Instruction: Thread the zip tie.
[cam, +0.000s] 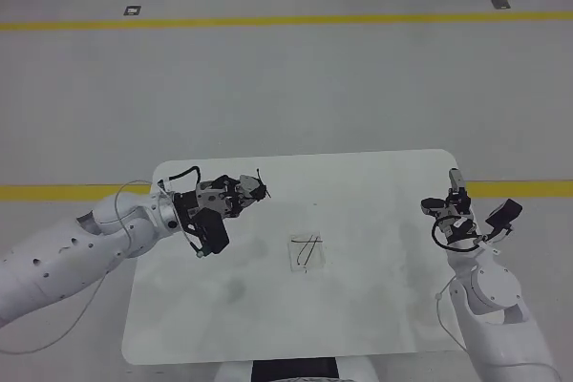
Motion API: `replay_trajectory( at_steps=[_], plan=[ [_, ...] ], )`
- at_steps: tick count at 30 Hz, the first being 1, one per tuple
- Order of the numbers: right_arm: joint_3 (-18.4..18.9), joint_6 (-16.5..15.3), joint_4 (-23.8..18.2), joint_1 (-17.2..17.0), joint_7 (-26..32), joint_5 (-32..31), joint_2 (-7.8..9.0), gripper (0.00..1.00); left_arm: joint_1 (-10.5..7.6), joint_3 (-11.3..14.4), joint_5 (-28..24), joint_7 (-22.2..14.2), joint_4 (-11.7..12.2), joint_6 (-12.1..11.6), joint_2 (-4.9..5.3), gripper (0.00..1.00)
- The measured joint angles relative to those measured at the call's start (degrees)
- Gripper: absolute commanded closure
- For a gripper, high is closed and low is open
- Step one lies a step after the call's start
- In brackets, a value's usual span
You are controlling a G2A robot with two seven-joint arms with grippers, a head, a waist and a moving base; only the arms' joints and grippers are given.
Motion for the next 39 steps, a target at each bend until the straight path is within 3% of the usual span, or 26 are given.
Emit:
replay_trajectory(
  at_steps=[4, 10, 14, 22, 30, 39],
  plan=[
    [0.0, 0.0, 0.0, 0.0, 0.0, 0.0, 0.0, 0.0, -0.4, 0.0, 0.0, 0.5, -0.7, -0.3, -0.11, 1.0],
    [0.0, 0.0, 0.0, 0.0, 0.0, 0.0, 0.0, 0.0, -1.46, 0.0, 0.0, 9.2, 0.0, 0.9, -0.61, 1.0],
    [0.0, 0.0, 0.0, 0.0, 0.0, 0.0, 0.0, 0.0, -0.47, -1.2, -2.4, 16.9, 0.5, 2.1, -1.75, 1.0],
    [0.0, 0.0, 0.0, 0.0, 0.0, 0.0, 0.0, 0.0, 0.36, -3.9, -7.3, 26.5, 4.9, -0.8, -4.15, 1.0],
    [0.0, 0.0, 0.0, 0.0, 0.0, 0.0, 0.0, 0.0, 0.89, -5.4, -6.1, 30.3, 8.4, -4.0, -6.48, 1.0],
    [0.0, 0.0, 0.0, 0.0, 0.0, 0.0, 0.0, 0.0, 0.91, -5.4, -6.2, 30.4, 8.4, -4.0, -6.51, 1.0]
  ],
)
